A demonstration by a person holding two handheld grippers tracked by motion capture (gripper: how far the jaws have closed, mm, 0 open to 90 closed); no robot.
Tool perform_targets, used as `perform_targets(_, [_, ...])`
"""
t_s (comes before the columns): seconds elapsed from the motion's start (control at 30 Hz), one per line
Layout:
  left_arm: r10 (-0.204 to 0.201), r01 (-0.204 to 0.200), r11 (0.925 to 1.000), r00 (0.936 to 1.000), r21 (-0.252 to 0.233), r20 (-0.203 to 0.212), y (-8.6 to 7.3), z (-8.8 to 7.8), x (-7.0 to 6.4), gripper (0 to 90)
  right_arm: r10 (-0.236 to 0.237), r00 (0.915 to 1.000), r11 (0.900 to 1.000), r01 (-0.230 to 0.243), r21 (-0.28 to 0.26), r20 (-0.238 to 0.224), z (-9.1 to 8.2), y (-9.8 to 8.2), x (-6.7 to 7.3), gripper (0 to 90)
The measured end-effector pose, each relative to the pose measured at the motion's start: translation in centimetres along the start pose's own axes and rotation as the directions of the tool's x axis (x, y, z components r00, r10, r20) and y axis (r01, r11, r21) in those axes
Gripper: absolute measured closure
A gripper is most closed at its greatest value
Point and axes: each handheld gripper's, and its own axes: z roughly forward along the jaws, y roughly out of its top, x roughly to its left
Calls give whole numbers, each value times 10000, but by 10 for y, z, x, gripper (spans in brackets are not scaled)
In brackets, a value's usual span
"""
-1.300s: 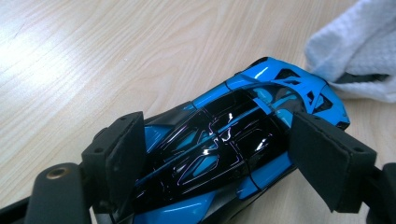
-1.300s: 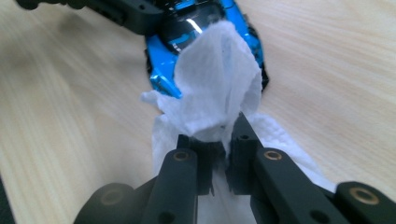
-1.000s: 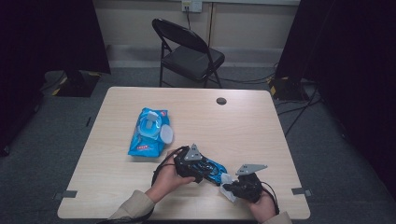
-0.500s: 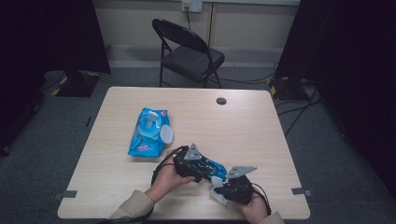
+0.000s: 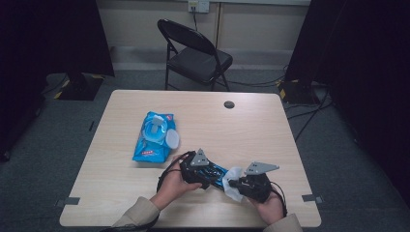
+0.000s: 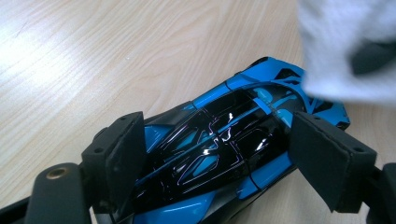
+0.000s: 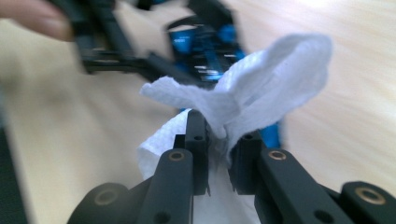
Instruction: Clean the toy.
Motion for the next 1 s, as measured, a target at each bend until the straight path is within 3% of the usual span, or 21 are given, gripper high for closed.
perform_targets(0.23, [9,-9,10000,10000,30,26,0,0,0,192,461,9930,9989,-458,-59,1088,-3,-5,-27,798])
perform_targets(0.37, [7,-7,10000,10000,35,29,0,0,0,192,471,9893,9983,-512,265,1378,2,-10,-34,779])
perform_targets(0.43, [10,-10,10000,10000,36,31,1,0,0,192,475,9876,9979,-537,376,1494,5,-13,-36,713])
perform_targets(0.83, [39,-41,10000,9998,90,197,2,1,2,184,490,9878,9971,-570,504,1478,-1,-14,-37,535])
perform_targets(1.0, [20,-28,9997,9995,252,306,3,-1,4,186,328,9882,9982,-399,445,1495,-5,-13,-34,522])
